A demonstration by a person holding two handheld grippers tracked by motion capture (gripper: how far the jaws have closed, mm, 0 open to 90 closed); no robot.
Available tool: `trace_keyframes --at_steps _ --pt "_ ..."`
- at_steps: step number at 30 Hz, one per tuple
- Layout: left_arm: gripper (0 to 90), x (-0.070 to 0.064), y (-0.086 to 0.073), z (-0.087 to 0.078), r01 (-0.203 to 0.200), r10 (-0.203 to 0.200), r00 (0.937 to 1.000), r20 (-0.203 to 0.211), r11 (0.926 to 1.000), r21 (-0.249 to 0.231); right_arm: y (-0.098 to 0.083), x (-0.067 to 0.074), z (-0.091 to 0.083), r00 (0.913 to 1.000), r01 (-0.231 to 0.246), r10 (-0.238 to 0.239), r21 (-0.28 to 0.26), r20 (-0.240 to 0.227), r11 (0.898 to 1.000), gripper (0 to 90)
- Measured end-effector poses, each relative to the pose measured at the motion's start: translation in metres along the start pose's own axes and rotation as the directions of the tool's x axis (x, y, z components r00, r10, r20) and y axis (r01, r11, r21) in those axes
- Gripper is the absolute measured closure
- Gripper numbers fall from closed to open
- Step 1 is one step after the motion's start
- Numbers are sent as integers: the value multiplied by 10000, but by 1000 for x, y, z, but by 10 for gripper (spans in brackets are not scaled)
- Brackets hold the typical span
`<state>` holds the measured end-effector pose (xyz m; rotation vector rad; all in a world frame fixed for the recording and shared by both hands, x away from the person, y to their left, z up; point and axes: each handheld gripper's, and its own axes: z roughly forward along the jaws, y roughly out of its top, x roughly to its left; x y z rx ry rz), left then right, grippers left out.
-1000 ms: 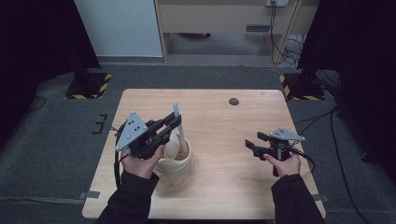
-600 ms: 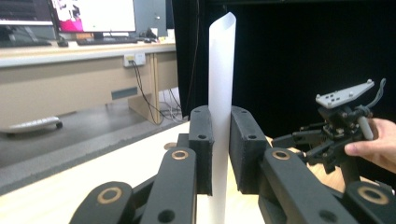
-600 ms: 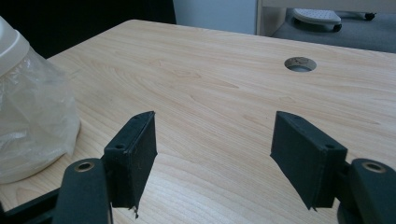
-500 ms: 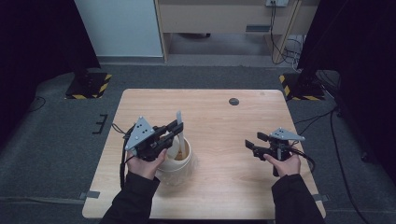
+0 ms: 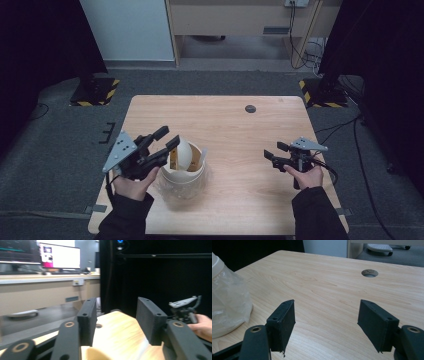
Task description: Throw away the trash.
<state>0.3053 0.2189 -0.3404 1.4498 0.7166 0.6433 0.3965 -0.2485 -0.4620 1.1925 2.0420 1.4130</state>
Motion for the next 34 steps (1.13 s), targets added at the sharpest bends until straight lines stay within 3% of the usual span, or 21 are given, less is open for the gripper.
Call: trace_keyframes --at_steps 4,7,10,14,15,17,18,21,22,24,26,29,31,34 --pt "433 19 -15 -19 205 -178 9971 -733 9992 356 -1 -2 0 9999 -63 63 46 145 10000 261" --pt "413 35 -37 -30 457 -313 9905 -1339 9933 1061 -3 -4 1 9996 40 -45 187 292 9998 231" --pt "389 48 -62 -37 770 -450 9830 -1779 9811 1773 -6 -6 2 9991 47 -61 327 421 9995 208" --pt "344 65 -93 -42 1191 -535 9690 -2412 9565 2662 -9 -9 2 9981 52 -84 528 606 9986 193" --pt "331 69 -101 -43 1299 -549 9655 -2547 9487 2883 -10 -10 3 9978 49 -88 590 658 9982 189" --pt "289 76 -115 -42 1731 -811 9609 -2647 9222 3458 -13 -13 3 9965 15 -78 764 829 9971 176" --pt "283 80 -122 -42 1856 -891 9598 -2662 9129 3635 -15 -14 3 9950 -61 -30 912 997 9958 173" --pt "254 87 -139 -41 1947 -728 9565 -2827 8807 4319 -23 -20 4 9890 -274 58 1451 1475 9890 173" --pt "248 90 -145 -41 1951 -625 9565 -2851 8634 4653 -25 -21 4 9878 -359 120 1521 1552 9877 173" --pt "219 94 -152 -40 1973 -503 9568 -2864 8360 5121 -30 -25 5 9857 -431 133 1752 1677 9836 164" --pt "195 98 -156 -39 1961 -350 9565 -2897 8122 5495 -35 -28 6 9838 -450 87 1995 1789 9789 157" --pt "171 102 -161 -38 1940 -181 9559 -2931 7883 5839 -42 -33 7 9800 -311 -208 2556 1978 9663 146" --pt "161 104 -165 -38 1987 -152 9542 -2989 7790 5947 -47 -36 8 9769 -300 -324 2856 2113 9579 141" --pt "145 105 -171 -36 2016 -74 9544 -2984 7533 6260 -53 -42 8 9762 -337 -347 3076 2142 9509 129"
